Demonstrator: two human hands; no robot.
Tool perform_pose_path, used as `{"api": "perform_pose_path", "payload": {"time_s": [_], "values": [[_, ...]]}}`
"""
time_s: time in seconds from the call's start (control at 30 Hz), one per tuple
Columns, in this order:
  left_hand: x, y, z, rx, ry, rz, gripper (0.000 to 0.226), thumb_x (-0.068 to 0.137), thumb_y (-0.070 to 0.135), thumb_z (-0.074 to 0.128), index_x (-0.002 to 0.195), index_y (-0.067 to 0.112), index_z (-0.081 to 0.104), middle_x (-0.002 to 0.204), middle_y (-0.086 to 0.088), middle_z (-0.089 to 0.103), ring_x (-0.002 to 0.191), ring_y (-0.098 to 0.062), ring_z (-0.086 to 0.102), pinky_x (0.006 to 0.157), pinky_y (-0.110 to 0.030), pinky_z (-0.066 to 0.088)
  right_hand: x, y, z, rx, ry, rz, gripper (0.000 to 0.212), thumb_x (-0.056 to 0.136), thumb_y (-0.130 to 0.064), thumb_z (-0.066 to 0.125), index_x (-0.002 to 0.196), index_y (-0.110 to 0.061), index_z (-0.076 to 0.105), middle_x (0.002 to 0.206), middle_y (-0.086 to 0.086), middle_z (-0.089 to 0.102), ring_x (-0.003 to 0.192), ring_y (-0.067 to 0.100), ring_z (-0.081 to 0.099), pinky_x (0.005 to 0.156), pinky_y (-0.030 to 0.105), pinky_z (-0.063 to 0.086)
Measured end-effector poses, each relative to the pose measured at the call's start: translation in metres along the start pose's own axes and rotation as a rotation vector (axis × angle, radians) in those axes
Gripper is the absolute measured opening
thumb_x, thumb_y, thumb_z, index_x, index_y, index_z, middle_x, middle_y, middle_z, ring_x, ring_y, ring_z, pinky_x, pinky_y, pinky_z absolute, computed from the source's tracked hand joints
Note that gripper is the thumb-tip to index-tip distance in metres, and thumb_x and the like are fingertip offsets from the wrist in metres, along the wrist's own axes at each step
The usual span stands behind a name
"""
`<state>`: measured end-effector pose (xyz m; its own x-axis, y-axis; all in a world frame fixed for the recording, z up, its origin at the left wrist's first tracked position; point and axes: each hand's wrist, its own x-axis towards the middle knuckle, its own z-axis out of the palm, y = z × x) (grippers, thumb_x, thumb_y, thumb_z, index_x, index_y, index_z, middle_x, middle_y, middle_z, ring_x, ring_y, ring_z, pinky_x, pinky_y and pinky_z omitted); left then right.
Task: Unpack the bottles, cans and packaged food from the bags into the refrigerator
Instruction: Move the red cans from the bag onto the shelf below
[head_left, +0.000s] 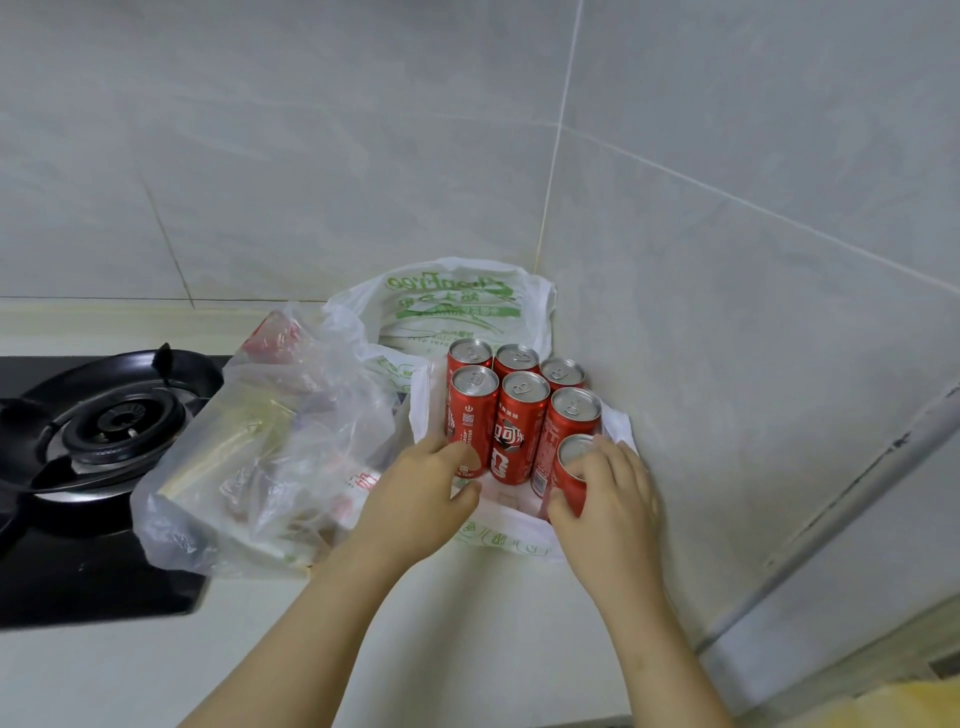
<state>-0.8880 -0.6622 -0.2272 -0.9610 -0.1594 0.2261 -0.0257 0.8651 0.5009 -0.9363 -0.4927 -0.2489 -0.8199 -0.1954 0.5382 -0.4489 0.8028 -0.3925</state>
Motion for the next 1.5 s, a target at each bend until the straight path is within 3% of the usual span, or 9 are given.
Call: {"api": "perform_pose_path", "payload": {"time_s": [0.2,0.37,0.57,0.73,0.83,0.93,1.1,1.33,1.5], "values": [[0.006,-0.001,0.004,-0.022,0.002,0.008,0.026,0.090,0.027,0.053,0.115,0.023,0.061,0.114,0.005,0.054,0.105,-0.011,0.051,0.083,-0.021,0.041,0.005,0.003,0.006,0.149,-0.164,0.042,0.031,0.077,-0.015,0.068,0.070,-0.016,0.038,0.139,0.003,0.046,0.133,0.018,0.039,0.089,0.025,0.039],[0.016,-0.003,0.005,-0.007,0.021,0.017,0.026,0.091,0.025,0.053,0.115,0.020,0.061,0.114,0.002,0.054,0.105,-0.014,0.051,0.084,-0.023,0.042,0.012,-0.001,0.016,0.278,-0.150,0.128,0.035,0.071,-0.017,0.074,0.086,-0.017,0.043,0.097,-0.002,0.051,0.098,0.020,0.051,0.075,0.025,0.042],[0.049,-0.005,0.011,0.235,0.211,0.154,0.040,0.074,0.025,0.044,0.110,0.015,0.058,0.114,-0.011,0.058,0.097,-0.036,0.057,0.072,-0.048,0.054,0.020,0.001,0.017,0.298,-0.077,0.286,0.055,0.066,-0.017,0.080,0.113,-0.012,0.052,0.108,0.000,0.051,0.106,0.019,0.050,0.086,0.027,0.043],[0.086,-0.009,0.014,0.397,0.021,0.034,0.072,0.083,0.033,0.056,0.145,0.020,0.023,0.153,-0.003,0.017,0.137,-0.029,0.020,0.105,-0.046,0.032,0.021,0.006,0.015,0.280,-0.128,0.315,0.051,0.070,-0.023,0.077,0.115,-0.016,0.054,0.115,-0.001,0.048,0.108,0.018,0.049,0.087,0.028,0.044],[0.085,-0.011,0.024,0.497,-0.009,0.028,0.064,0.085,0.034,0.054,0.142,0.017,0.031,0.152,-0.005,0.023,0.136,-0.032,0.023,0.105,-0.046,0.029,0.021,0.007,0.015,0.282,-0.112,0.304,0.048,0.069,-0.024,0.077,0.111,-0.017,0.055,0.112,-0.002,0.051,0.106,0.017,0.051,0.084,0.026,0.044],[0.079,-0.012,0.036,0.411,0.087,0.034,0.055,0.074,0.027,0.067,0.124,0.008,0.052,0.140,-0.015,0.043,0.126,-0.039,0.039,0.095,-0.050,0.039,0.020,0.009,0.014,0.252,-0.085,0.297,0.047,0.068,-0.028,0.077,0.109,-0.018,0.056,0.111,-0.003,0.055,0.105,0.016,0.052,0.081,0.023,0.040],[0.075,-0.008,0.036,0.252,0.184,0.063,0.032,0.073,0.021,0.069,0.096,0.005,0.055,0.106,-0.016,0.059,0.099,-0.037,0.055,0.075,-0.038,0.042,0.022,0.012,0.013,0.204,-0.101,0.304,0.048,0.068,-0.034,0.076,0.109,-0.021,0.054,0.111,-0.005,0.056,0.105,0.018,0.053,0.081,0.028,0.044],[0.059,-0.010,0.020,-0.010,0.116,-0.007,0.045,0.068,0.020,0.078,0.106,0.018,0.055,0.106,0.004,0.057,0.084,-0.009,0.044,0.066,-0.021,0.033,0.025,0.013,0.012,0.226,-0.147,0.295,0.049,0.069,-0.031,0.076,0.110,-0.019,0.052,0.117,-0.007,0.052,0.106,0.016,0.052,0.077,0.022,0.040],[0.044,-0.001,0.020,-0.080,0.120,0.017,0.055,0.065,0.025,0.080,0.114,0.024,0.054,0.106,0.011,0.059,0.090,-0.009,0.053,0.072,-0.022,0.040,0.027,0.015,0.014,0.240,-0.156,0.297,0.050,0.067,-0.029,0.078,0.108,-0.018,0.052,0.117,-0.008,0.051,0.103,0.016,0.054,0.074,0.021,0.038]]}}
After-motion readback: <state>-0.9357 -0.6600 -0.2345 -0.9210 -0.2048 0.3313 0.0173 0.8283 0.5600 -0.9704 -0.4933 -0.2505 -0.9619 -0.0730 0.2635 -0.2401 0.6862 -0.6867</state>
